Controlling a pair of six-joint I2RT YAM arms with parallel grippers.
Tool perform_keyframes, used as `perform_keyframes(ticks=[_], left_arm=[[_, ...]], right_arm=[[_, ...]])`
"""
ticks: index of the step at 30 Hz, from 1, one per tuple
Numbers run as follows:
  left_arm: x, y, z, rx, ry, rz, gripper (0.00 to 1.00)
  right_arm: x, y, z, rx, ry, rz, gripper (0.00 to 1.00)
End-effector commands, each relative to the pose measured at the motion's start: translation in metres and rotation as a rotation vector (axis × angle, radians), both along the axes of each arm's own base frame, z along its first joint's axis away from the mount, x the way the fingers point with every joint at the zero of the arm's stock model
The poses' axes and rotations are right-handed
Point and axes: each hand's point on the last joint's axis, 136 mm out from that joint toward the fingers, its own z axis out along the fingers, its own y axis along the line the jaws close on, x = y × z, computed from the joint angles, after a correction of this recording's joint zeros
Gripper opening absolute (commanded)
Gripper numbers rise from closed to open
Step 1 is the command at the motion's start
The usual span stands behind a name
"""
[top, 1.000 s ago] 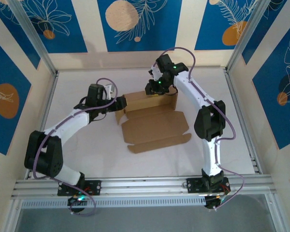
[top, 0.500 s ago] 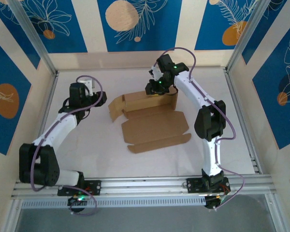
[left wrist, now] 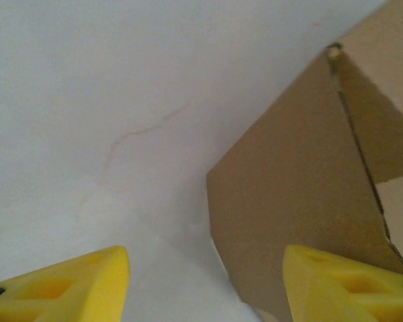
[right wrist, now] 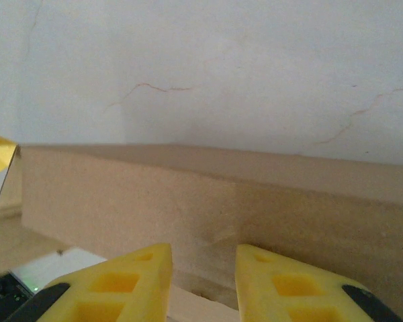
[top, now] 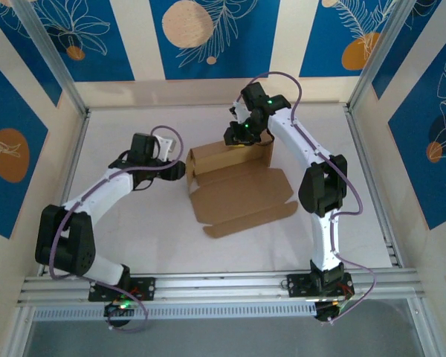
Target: Fold the paper box
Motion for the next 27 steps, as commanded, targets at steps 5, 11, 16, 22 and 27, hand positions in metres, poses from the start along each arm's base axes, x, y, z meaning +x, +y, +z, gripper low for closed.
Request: perform_keyframes(ticks=[5, 11, 16, 22, 27], left_arm=[[-0.017, -0.009, -0.007, 0.087, -0.052, -0.051, 0.72], [-0.016, -0.013, -0.012, 0.109, -0.085, -0.054, 0.73], [-0.011, -0.010, -0.015, 0.155, -0.058, -0.058, 0.71], [0.001, 0.007, -0.010, 0.163, -0.103, 0.044, 0.73], [0.011, 0.006, -0.007, 0.112, -0.093, 0.058, 0.73]], right_arm=[[-0.005, -0.001, -0.015, -0.024, 0.066, -0.013, 0.33], [-0.004, -0.001, -0.016, -0.028, 0.069, -0.018, 0.33], [-0.001, -0.002, -0.022, -0.031, 0.085, -0.022, 0.33], [0.008, 0.002, -0.021, -0.030, 0.098, -0.034, 0.34], [0.015, 0.005, -0.022, -0.014, 0.122, -0.053, 0.36]])
